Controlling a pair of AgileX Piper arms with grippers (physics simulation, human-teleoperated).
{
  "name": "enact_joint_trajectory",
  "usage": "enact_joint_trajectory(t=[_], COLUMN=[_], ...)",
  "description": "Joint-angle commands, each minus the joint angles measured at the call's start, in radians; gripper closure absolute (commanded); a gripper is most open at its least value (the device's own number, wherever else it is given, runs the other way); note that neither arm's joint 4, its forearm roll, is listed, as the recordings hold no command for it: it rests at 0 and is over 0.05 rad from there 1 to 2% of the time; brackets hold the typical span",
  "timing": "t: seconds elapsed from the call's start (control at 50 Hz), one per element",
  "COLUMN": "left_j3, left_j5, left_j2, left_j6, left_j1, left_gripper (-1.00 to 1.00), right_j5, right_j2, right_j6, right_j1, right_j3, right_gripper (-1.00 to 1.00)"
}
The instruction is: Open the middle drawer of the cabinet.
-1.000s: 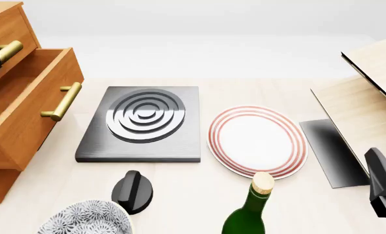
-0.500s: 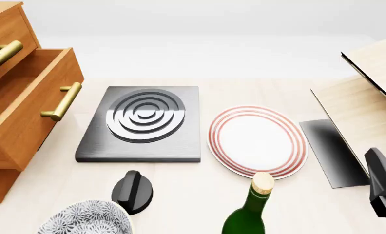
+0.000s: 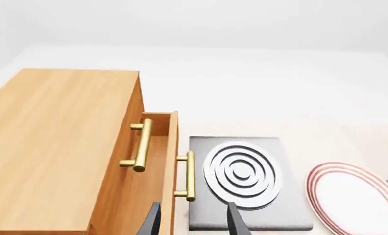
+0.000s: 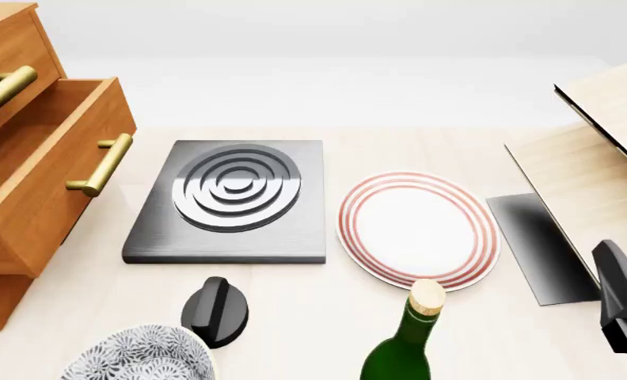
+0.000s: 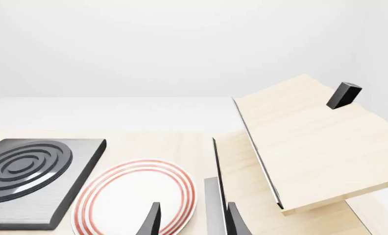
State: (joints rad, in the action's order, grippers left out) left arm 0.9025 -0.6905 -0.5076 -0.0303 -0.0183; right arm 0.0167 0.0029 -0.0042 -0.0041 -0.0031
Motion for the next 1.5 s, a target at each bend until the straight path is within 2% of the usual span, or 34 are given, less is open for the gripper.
enact_joint_trajectory(t=[0.02,0.52,1.04,1.5], left_j3=[-0.015,-0.115,-0.144,-0.172], left_j5=[0.021,0.122,0.17,0.219], left_j2=[-0.013,-0.078,-0.109,-0.154], left_j6=[-0.054,-0.097,-0.118,-0.119], left_j1=[0.044,0.071,0.129,0.133], left_gripper=[-1.0,-1.0,-1.0,-1.0], right_j5=[-0.005,-0.005,-0.005,-0.005], right_j2=[0.001,0.001,0.001,0.001], right_j6=[0.001,0.001,0.001,0.001], right_j1=[0.002,0.002,0.002,0.002], right_j3=[0.0,0.0,0.0,0.0], right_gripper=[-1.0,-1.0,-1.0,-1.0])
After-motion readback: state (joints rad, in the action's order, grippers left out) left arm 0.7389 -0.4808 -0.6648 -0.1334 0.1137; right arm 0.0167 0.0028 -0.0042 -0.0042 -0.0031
